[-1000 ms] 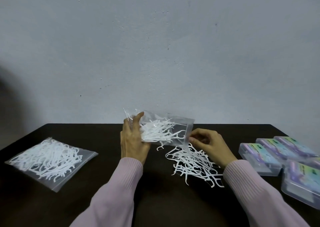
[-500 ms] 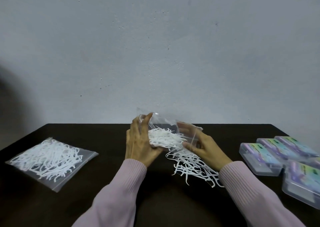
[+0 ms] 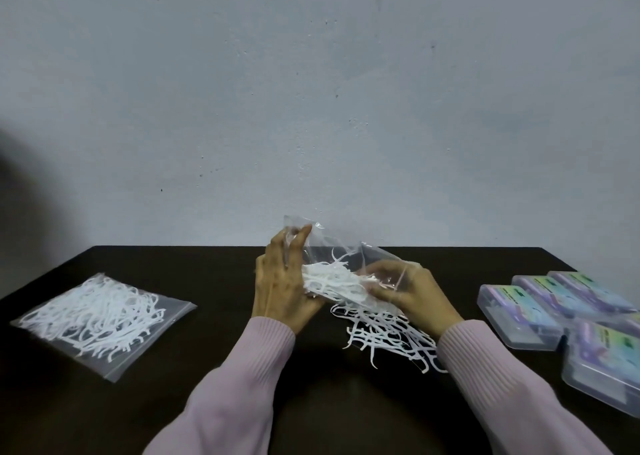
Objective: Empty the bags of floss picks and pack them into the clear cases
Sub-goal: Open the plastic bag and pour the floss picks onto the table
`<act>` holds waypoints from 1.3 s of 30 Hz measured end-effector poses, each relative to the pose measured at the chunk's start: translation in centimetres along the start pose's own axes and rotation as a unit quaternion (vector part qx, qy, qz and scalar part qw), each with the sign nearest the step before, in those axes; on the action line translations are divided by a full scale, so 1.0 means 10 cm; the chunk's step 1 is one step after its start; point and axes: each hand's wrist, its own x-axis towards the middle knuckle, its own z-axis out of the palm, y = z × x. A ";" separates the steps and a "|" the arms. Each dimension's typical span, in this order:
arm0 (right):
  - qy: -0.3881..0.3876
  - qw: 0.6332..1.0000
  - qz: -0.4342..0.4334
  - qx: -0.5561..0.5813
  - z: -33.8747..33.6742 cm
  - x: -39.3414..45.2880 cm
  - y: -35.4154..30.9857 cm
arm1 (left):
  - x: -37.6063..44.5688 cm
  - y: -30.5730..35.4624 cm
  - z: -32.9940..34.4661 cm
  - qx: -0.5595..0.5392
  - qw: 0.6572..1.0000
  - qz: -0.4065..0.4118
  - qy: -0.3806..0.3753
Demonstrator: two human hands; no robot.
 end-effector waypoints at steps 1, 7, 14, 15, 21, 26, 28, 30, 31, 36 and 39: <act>0.014 1.000 0.000 -0.006 -0.02 0.01 0.00 | 0.00 -0.01 -0.01 -0.003 1.000 -0.006 0.001; 0.050 0.997 0.021 0.053 -0.09 -0.02 -0.02 | -0.01 -0.05 -0.03 0.015 0.999 -0.051 -0.008; 0.071 0.992 0.045 0.089 -0.10 -0.01 0.01 | 0.00 -0.06 -0.05 0.011 0.990 -0.134 -0.030; 0.075 0.990 0.051 0.106 -0.10 -0.01 0.02 | 0.00 -0.07 -0.05 0.011 0.989 -0.144 -0.029; 0.103 0.982 0.087 0.129 -0.15 0.02 0.18 | 0.03 -0.10 -0.08 -0.020 0.974 -0.224 -0.011; 0.058 0.989 0.114 0.070 -0.18 0.00 0.25 | 0.03 -0.15 -0.09 -0.043 0.961 -0.273 0.006; 0.043 0.991 0.123 0.028 -0.18 0.00 0.26 | 0.03 -0.15 -0.09 -0.040 0.957 -0.286 0.015; 0.035 0.990 0.135 0.000 -0.18 -0.01 0.26 | 0.04 -0.15 -0.10 -0.041 0.953 -0.299 0.027; 0.031 0.989 0.142 -0.017 -0.18 -0.01 0.26 | 0.05 -0.16 -0.11 -0.043 0.951 -0.306 0.031; -0.002 0.978 0.158 -0.135 -0.14 -0.01 0.26 | 0.06 -0.16 -0.10 -0.057 0.948 -0.309 0.040; -0.005 0.982 0.127 -0.137 -0.11 -0.02 0.19 | 0.07 -0.13 -0.09 -0.071 0.949 -0.305 0.044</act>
